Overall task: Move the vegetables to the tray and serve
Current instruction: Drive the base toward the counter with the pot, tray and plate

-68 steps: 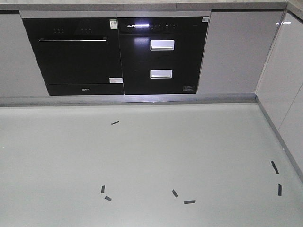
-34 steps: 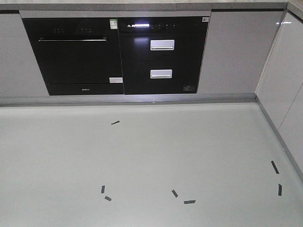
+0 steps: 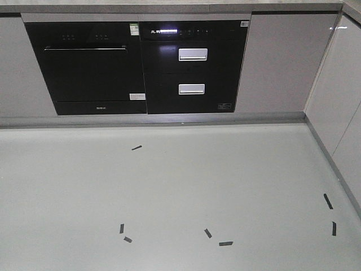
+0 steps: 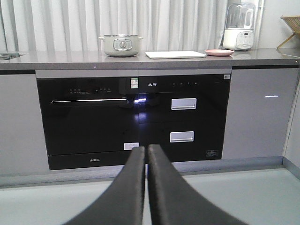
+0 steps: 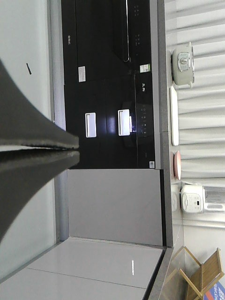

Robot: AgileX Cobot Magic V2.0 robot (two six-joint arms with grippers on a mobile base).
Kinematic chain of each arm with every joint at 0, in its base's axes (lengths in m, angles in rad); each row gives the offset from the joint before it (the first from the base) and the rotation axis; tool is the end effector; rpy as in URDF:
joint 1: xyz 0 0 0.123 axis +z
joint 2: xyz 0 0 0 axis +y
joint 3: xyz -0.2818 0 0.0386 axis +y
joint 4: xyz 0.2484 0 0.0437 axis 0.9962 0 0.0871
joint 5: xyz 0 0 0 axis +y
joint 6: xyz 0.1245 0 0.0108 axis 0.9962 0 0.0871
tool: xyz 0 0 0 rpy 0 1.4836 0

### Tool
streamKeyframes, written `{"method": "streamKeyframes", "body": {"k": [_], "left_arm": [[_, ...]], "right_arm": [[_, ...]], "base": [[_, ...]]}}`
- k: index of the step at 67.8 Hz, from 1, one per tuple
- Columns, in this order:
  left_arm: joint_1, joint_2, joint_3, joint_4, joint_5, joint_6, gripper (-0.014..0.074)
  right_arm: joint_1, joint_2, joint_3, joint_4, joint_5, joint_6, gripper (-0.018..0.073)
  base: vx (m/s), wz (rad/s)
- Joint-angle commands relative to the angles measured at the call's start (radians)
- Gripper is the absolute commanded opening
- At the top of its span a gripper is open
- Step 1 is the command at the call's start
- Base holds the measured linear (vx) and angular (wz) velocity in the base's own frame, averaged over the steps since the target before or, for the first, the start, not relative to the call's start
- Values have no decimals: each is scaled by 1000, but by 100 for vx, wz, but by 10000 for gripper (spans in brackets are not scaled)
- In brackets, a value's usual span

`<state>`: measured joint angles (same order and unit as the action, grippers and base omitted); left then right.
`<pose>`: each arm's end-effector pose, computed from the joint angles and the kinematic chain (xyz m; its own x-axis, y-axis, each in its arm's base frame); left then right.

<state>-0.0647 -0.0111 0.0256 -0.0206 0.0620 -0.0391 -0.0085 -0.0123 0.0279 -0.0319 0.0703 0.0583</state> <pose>0.0916 -0.0061 0.1998 0.0067 -0.0602 -0.9982 0.0664 0.9960 -0.0596 0.0918 -0.0011 0.1980 0.0016 0.0265 -0.9996 0.0107 0.9996 0.0265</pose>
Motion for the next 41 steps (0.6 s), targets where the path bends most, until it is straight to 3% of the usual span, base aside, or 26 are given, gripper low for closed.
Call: {"method": "streamKeyframes", "body": {"k": [1,41], "left_arm": [[0,-14,27,-3,-73,-9,-6],[0,-14,27,-3,-73,-9,-6]], "right_arm": [[-3,-8,16,-8,-77,-7,-6],[-3,-8,16,-8,-77,-7,-6]], "base": [[5,-1],[12,1]]}}
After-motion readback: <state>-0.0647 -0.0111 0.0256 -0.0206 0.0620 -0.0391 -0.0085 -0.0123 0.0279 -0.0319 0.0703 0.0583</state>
